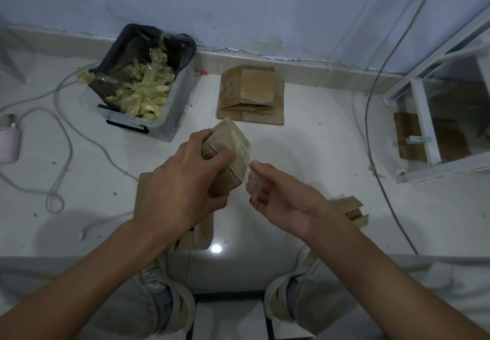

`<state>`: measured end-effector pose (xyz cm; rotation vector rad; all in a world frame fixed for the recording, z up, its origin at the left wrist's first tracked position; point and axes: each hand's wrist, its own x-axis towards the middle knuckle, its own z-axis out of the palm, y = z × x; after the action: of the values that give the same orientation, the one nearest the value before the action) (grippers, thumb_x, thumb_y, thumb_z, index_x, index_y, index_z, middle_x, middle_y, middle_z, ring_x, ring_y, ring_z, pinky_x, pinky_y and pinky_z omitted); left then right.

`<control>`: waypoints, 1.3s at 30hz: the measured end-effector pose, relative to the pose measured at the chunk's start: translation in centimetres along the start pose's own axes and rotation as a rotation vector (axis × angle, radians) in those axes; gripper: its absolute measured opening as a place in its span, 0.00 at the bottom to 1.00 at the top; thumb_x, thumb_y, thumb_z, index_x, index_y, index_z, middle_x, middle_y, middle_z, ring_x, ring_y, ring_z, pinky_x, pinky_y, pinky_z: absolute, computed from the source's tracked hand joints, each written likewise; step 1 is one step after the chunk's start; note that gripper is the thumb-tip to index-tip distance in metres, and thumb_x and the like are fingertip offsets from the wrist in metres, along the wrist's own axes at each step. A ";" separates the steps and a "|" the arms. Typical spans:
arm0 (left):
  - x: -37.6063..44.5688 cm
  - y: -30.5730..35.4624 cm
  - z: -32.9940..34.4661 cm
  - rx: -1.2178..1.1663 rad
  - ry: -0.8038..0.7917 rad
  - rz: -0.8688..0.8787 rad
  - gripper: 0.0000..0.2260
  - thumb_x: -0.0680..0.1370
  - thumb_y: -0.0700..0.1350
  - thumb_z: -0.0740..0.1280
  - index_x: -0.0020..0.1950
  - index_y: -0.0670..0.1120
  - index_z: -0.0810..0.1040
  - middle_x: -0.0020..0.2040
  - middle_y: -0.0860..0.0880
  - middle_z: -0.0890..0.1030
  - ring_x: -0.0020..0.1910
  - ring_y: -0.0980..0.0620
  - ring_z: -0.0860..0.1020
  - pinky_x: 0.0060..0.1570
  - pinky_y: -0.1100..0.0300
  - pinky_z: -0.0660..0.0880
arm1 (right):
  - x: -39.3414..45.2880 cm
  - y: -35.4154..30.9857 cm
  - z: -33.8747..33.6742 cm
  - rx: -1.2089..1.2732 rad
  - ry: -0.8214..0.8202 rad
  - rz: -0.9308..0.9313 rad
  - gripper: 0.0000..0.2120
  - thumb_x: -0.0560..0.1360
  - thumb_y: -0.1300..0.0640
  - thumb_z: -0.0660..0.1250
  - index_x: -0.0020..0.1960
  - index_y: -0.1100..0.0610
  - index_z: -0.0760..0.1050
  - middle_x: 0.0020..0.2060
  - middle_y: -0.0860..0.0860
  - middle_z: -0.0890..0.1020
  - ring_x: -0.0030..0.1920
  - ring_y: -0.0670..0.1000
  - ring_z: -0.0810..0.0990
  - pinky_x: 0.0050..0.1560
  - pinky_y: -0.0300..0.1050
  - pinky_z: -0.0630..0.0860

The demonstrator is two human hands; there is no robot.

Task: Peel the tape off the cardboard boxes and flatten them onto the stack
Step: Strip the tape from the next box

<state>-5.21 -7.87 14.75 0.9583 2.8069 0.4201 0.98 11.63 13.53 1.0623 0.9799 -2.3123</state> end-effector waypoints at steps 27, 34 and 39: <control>0.1 -1.5 -1.1 0.047 -0.124 0.071 0.34 0.64 0.63 0.78 0.67 0.62 0.70 0.71 0.50 0.67 0.57 0.47 0.77 0.35 0.53 0.77 | -0.3 -5.4 -1.7 -0.348 -0.001 -0.254 0.16 0.85 0.64 0.57 0.63 0.56 0.82 0.36 0.54 0.80 0.32 0.48 0.76 0.29 0.38 0.71; 0.0 -1.6 -1.7 0.049 -0.135 0.067 0.34 0.65 0.63 0.78 0.68 0.63 0.70 0.71 0.50 0.67 0.55 0.49 0.77 0.35 0.58 0.73 | -0.5 -5.8 -1.5 -0.316 -0.100 -0.230 0.17 0.78 0.67 0.54 0.60 0.62 0.77 0.46 0.60 0.85 0.36 0.53 0.81 0.35 0.40 0.78; 0.1 -2.0 -2.0 0.047 -0.138 0.068 0.34 0.65 0.65 0.77 0.69 0.63 0.70 0.71 0.51 0.67 0.56 0.50 0.77 0.36 0.57 0.75 | -0.8 -6.1 -1.6 -0.512 -0.217 -0.329 0.16 0.80 0.74 0.62 0.65 0.63 0.74 0.59 0.62 0.85 0.49 0.59 0.86 0.47 0.43 0.84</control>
<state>-6.87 -9.70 16.00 1.0529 2.6778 0.2855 -1.44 16.95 16.03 0.4613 1.6318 -2.1654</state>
